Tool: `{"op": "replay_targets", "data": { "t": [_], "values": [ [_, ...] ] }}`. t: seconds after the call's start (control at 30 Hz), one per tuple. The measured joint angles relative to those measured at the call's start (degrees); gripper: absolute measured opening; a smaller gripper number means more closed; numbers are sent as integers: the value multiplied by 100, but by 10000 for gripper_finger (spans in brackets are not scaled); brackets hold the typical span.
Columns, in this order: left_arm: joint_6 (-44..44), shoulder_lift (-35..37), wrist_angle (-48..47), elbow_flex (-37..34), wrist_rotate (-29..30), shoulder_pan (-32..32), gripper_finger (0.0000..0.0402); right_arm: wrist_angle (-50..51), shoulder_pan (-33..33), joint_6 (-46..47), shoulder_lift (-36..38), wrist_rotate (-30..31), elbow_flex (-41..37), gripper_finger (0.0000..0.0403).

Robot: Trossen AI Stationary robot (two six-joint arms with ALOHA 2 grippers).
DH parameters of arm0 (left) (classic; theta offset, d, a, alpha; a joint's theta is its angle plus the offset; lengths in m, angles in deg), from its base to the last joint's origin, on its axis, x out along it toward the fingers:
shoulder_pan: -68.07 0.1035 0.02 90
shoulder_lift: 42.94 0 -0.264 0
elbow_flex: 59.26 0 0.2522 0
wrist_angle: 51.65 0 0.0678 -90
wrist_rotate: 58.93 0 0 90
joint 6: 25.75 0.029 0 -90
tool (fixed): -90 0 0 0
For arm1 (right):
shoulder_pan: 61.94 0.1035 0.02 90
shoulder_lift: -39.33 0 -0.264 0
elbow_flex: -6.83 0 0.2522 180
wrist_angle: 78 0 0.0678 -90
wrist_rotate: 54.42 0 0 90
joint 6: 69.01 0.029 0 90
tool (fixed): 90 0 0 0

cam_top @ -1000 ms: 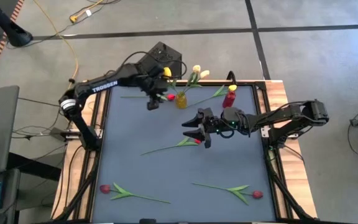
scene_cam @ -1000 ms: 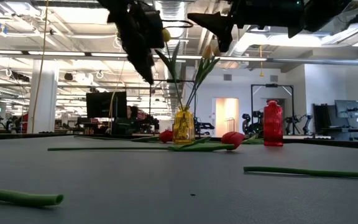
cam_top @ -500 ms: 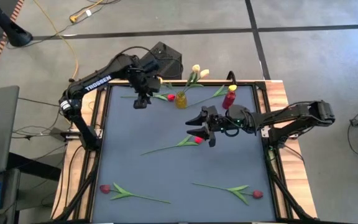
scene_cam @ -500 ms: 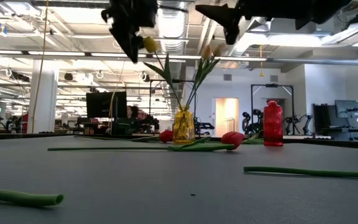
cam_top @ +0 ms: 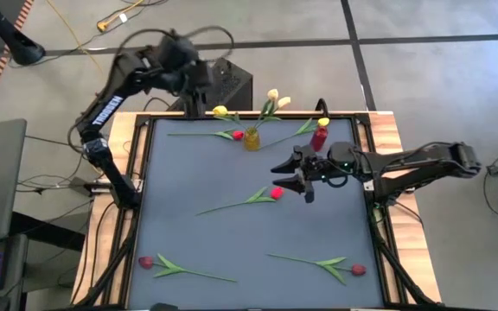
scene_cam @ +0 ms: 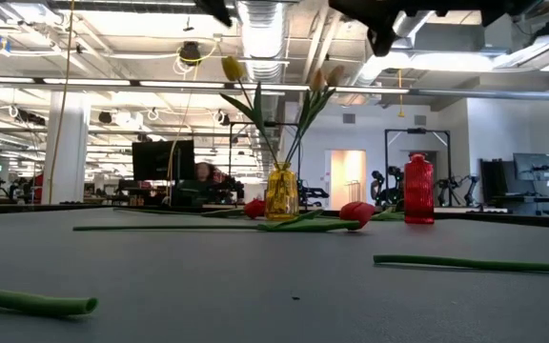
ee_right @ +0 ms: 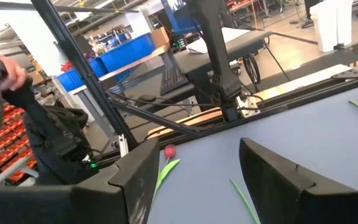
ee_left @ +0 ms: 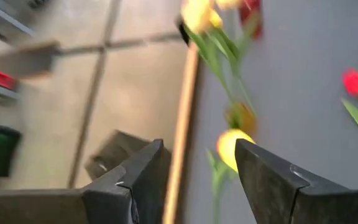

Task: Sort flowers into vase by color
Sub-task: Put the yellow flower into the yellow vase

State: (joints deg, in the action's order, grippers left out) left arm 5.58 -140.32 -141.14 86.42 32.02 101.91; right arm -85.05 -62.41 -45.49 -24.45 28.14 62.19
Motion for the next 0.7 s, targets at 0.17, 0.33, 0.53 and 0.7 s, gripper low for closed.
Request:
{"op": "replay_targets", "data": {
  "t": [0.17,0.33,0.53,0.7],
  "values": [
    [-58,-16,1029,114,-201,156,187,35,-4,0,58,0,0,249],
    [-300,-377,1688,97,-550,446,187,155,-14,0,9,1,0,249],
    [-627,-675,1808,92,-626,632,187,1123,-521,-54,8,150,60,249],
    [-845,-654,1728,164,-616,584,187,3061,-1361,-1012,-35,14,651,249]
  ]
}}
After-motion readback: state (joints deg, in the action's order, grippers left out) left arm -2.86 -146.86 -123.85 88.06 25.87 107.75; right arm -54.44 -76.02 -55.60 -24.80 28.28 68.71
